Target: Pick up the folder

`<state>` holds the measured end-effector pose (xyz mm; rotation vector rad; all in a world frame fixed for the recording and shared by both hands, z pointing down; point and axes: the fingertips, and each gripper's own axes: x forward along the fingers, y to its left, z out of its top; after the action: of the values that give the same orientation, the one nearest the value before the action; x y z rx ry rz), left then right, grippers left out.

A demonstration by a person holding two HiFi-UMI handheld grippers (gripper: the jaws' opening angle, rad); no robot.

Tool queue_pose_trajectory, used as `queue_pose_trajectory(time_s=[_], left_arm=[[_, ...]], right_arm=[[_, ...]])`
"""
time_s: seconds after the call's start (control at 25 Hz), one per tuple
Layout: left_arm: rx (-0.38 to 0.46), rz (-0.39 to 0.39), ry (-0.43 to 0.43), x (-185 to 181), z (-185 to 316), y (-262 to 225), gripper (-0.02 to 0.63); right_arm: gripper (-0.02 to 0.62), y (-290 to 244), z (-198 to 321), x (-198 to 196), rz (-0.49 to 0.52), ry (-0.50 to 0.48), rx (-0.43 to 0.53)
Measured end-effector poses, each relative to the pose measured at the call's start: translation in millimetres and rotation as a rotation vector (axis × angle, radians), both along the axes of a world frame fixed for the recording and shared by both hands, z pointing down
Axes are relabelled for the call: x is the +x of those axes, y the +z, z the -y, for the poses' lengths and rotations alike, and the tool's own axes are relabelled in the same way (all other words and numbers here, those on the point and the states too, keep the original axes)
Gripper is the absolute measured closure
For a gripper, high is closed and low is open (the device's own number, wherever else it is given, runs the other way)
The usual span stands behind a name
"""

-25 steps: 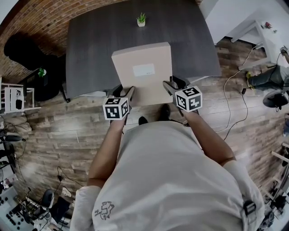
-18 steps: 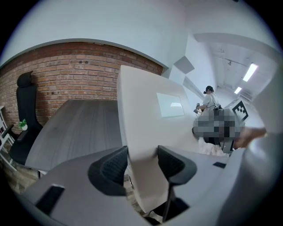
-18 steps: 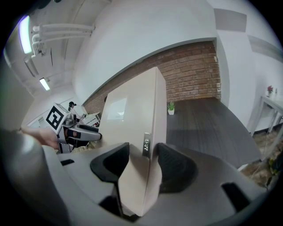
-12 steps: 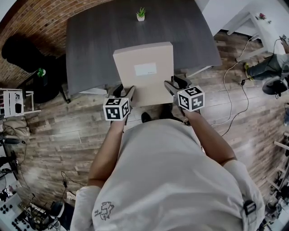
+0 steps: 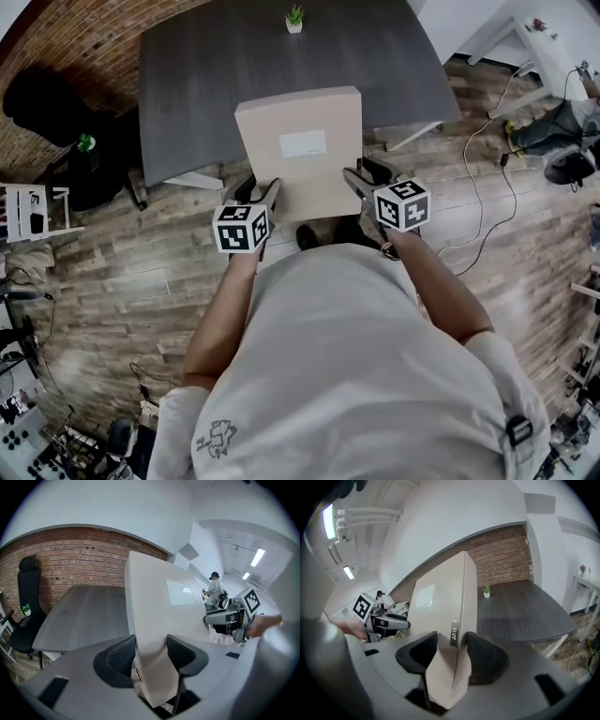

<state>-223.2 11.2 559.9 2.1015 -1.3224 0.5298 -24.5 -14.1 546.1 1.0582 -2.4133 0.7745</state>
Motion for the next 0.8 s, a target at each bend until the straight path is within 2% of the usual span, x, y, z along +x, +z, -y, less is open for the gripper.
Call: queue_pose_trajectory(time_s=[0.4, 0.8], left_arm=[[0.013, -0.021, 0.022, -1, -26, -4, 0.383], [0.044, -0.017, 0.018, 3, -18, -14, 0.389]], right_arm=[[0.399, -3, -30, 1, 0.023, -0.003, -0.011], [0.405, -7, -26, 7, 0.047, -0.009, -0.013]])
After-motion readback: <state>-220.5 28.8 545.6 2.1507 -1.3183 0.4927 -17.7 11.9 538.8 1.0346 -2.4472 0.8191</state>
